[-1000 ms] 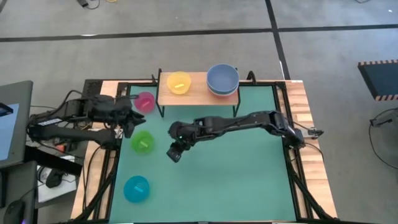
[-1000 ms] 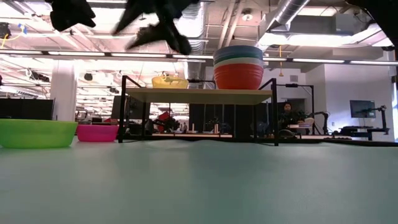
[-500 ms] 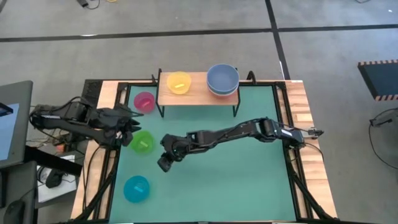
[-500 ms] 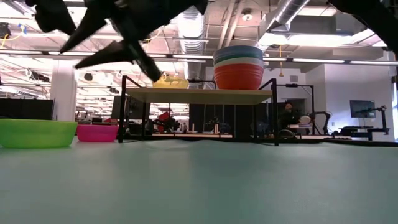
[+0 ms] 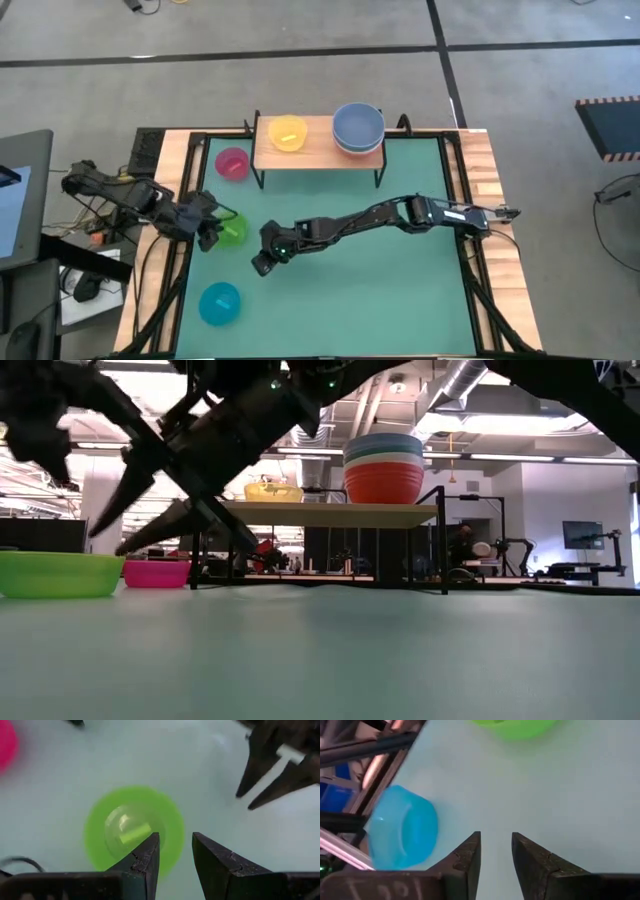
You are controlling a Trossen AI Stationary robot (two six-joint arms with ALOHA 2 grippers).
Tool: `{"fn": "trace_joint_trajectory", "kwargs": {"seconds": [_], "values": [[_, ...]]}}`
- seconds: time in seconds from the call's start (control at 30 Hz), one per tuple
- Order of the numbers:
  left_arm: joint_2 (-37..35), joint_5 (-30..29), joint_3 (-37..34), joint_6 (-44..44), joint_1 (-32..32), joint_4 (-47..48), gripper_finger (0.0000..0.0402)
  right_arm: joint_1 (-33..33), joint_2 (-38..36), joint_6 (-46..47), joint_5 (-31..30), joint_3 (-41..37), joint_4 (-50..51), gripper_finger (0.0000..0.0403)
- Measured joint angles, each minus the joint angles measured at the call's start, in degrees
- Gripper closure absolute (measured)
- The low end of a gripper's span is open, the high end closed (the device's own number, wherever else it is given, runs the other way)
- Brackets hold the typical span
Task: Place and stack bowls onto a shelf
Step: Stack the light green bowl on the yellow bowl on the shelf
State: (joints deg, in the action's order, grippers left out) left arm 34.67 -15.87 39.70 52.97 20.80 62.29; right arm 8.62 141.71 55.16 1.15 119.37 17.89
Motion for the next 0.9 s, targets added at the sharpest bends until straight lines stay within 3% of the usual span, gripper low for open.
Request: {"fn": "trace_joint_trajectory", "kwargs": {"seconds": [0.17,0.4,0.53,0.67,0.9], "values": [[0.6,1.5,-5.3,6.4,3.4,-0.8,0.0302,0.4,0.2,-0.5,-3.0,0.1,-0.7,0.0239],[2.5,-2.6,-7.1,11.4,4.1,-3.2,0.0301,-1.1,0.2,0.8,-8.0,0.1,-1.5,0.021],[2.6,-8.9,-7.1,13.2,4.0,-2.1,0.0301,-3.0,0.2,2.4,-8.0,0.1,-1.6,0.0211],[2.6,-14.8,-7.1,11.6,1.5,-0.7,0.0301,-4.3,0.0,3.8,-8.4,0.1,-0.8,0.0215],[2.7,-12.3,-7.1,4.0,-7.9,-0.3,0.0301,-4.3,-0.9,5.1,-9.0,0.1,-0.9,0.0215]]}}
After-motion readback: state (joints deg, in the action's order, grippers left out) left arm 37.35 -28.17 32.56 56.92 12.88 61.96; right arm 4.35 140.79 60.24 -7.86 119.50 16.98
